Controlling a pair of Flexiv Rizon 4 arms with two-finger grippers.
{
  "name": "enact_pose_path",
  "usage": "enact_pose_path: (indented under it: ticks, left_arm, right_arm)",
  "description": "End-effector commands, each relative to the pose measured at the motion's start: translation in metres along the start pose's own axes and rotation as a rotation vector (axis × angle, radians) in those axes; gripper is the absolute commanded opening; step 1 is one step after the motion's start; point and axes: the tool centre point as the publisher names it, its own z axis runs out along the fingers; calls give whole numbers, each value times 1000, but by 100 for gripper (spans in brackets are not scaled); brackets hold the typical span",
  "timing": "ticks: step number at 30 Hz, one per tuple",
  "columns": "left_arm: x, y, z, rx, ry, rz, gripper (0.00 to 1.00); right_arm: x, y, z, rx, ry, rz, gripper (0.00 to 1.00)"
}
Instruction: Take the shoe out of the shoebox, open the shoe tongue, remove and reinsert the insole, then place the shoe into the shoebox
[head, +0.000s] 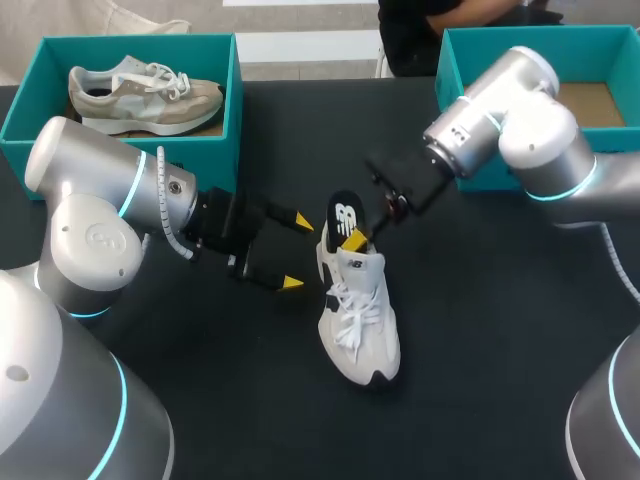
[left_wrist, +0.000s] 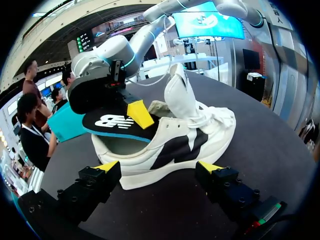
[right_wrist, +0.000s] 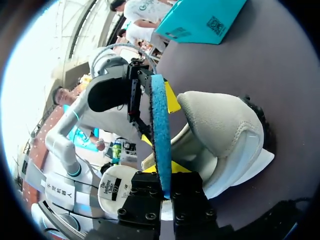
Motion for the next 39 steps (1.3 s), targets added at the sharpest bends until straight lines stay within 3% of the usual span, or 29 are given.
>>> enact_pose_path:
  ticks: [1, 6, 13, 17, 20, 31, 39]
  left_arm:
    - [0, 0, 0, -1, 2, 0, 100]
    - [0, 0, 0, -1, 2, 0, 100]
    - [0, 0, 0, -1, 2, 0, 100]
    - [0, 0, 0, -1, 2, 0, 100]
    - [0, 0, 0, -1, 2, 0, 100]
    - [0, 0, 0, -1, 2, 0, 100]
    - [0, 0, 0, -1, 2, 0, 100]
  right_arm:
    - [-4, 6, 0, 103, 11, 42, 0]
    - [-10, -6, 19, 152, 48, 91, 0]
    - [-9, -11, 29, 128, 53, 115, 1]
    - [-7, -11, 28, 120, 34, 117, 23]
    - [-4, -11, 22, 112, 11, 113, 29]
    - [3, 5, 5, 113, -48, 77, 31]
    - [-6, 11, -4, 128, -61, 52, 27]
